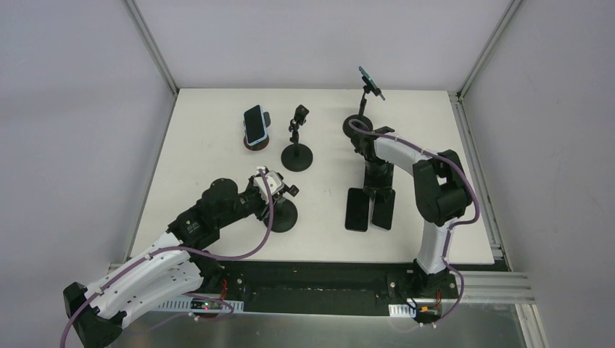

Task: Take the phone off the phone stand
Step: Place the phone at the center of the board.

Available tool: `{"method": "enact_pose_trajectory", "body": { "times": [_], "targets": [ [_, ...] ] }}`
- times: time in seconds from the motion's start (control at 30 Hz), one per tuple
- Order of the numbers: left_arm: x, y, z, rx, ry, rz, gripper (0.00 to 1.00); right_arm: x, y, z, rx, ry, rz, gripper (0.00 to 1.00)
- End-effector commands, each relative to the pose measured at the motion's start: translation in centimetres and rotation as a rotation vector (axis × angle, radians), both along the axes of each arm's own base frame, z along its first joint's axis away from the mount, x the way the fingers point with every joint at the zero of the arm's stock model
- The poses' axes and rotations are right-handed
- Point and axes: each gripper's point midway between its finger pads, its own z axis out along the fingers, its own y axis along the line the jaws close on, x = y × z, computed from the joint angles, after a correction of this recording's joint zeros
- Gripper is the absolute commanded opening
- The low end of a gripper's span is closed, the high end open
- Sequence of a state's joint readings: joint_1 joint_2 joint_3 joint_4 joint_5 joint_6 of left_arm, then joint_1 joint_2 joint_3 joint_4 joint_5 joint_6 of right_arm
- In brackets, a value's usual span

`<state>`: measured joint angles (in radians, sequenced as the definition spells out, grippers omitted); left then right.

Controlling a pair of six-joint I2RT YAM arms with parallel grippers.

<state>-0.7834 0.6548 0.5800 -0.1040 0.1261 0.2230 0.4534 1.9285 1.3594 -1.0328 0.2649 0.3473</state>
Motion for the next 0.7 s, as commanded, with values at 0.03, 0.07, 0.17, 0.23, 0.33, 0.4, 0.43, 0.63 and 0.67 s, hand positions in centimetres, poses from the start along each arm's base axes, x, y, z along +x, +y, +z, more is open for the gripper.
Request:
{"method": "enact_pose_trajectory", "body": {
  "times": [0.03,0.07,0.17,0.23,0.33,0.4,0.43,0.63,0.67],
  "targets": [
    [1.1,0.1,2.2,-0.048,-0.081,0.03,0.0,0.3,0.7,-0.1,-0.003,-0.045,0.066,0.51],
    [1.1,0.1,2.2,-0.05,-0.081,0.03,0.0,0.1,0.8,0.0,-0.002,-0.046,0.073,0.54],
    [1.0,0.1,2.3,-0.051,-0.081,0.028,0.0,-0.5,1.0,0.0,0.006,-0.048,0.085,0.56],
    [1.1,0.1,2.3,-0.053,-0.079,0.033,0.0,-0.8,1.0,0.4,0.003,-0.058,0.087,0.56],
    [1.2,0.1,2.5,-0.062,-0.075,0.042,0.0,-1.0,0.7,1.4,-0.012,-0.091,0.091,0.56],
    [1.2,0.1,2.9,-0.073,-0.071,0.047,0.0,-1.0,0.5,2.7,-0.007,-0.134,0.081,0.56],
    [1.2,0.0,3.1,-0.078,-0.069,0.048,0.0,-1.0,0.4,3.3,0.001,-0.155,0.077,0.56],
    [1.6,-0.3,4.7,-0.108,-0.071,0.053,0.0,-1.4,1.9,8.1,0.166,-0.307,0.052,0.56],
    [1.8,-0.1,5.2,-0.118,-0.073,0.064,0.0,-1.7,2.4,8.8,0.207,-0.328,0.057,0.56]
  ]
}}
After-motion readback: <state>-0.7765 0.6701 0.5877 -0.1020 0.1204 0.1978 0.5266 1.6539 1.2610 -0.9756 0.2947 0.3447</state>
